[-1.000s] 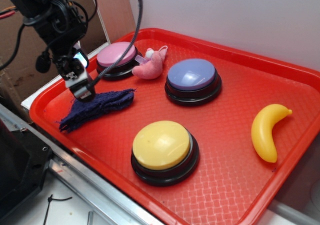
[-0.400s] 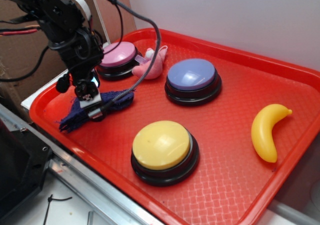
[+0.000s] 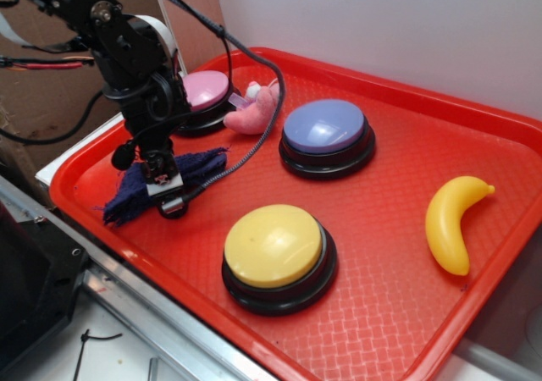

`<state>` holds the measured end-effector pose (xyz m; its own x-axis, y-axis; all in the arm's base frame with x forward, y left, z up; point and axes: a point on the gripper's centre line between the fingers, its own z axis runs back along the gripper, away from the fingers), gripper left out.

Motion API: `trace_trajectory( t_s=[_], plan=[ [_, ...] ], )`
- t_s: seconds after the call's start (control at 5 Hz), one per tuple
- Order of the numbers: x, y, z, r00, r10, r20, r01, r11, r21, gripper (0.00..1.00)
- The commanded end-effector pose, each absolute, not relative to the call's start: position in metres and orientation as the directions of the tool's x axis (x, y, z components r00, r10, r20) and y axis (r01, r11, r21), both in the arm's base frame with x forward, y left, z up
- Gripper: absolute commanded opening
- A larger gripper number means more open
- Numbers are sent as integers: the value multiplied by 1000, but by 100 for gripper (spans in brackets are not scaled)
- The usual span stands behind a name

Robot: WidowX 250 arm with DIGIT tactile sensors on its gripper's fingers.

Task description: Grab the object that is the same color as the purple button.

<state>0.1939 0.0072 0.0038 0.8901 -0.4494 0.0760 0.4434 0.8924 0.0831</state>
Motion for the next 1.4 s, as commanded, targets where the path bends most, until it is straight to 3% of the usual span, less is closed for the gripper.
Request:
trace_trajectory(
  t_s=[0.0,0.4,0.6,0.8,1.0,1.2],
  plan=[
    [200,5,9,901,-428,73,418,900,124,0],
    [200,-8,36,963,-268,25,258,946,194,0],
    [208,-18,70,991,-126,51,118,983,140,0],
    [216,-27,111,996,-1,89,-1,1000,28,0],
    [228,-38,146,993,50,111,-49,999,-9,0],
    [241,-49,179,981,74,179,-74,997,-8,0]
  ],
)
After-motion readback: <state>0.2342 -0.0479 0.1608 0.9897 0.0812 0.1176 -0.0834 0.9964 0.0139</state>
